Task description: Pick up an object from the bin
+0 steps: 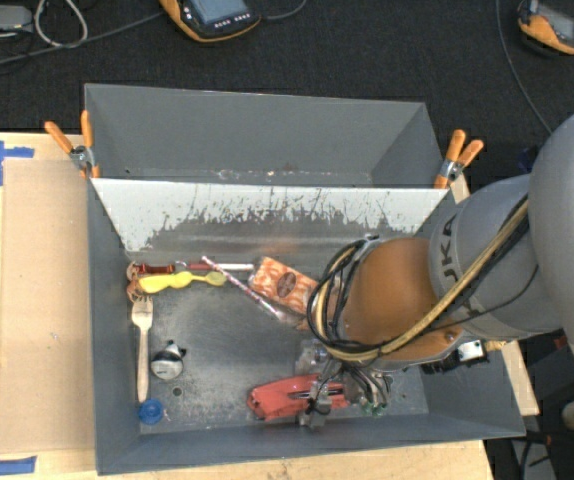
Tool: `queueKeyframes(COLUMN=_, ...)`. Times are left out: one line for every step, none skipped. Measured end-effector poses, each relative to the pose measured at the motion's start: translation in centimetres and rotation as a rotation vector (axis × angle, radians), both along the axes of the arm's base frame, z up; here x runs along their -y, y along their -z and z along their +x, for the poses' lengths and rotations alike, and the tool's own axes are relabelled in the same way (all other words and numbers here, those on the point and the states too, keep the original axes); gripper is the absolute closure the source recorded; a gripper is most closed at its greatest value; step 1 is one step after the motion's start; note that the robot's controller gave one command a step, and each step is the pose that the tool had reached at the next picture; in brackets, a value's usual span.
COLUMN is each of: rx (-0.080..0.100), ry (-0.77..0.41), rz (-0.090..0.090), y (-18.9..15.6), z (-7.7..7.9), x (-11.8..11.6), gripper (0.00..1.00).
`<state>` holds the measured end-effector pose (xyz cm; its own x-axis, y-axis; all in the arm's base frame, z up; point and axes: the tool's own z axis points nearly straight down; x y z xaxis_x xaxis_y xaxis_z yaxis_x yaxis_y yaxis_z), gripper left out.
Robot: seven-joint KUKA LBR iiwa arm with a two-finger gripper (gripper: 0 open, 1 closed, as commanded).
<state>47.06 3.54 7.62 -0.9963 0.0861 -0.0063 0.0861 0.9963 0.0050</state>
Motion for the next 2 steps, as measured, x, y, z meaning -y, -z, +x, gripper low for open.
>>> queueKeyframes(rx=0.0, ry=0.0, rz=0.0, y=0.0, z=0.0, x=0.0, gripper=1.0)
queueKeyframes(rx=0.0, ry=0.0, rz=0.0, y=0.0, z=0.0, x=0.0, gripper=1.0)
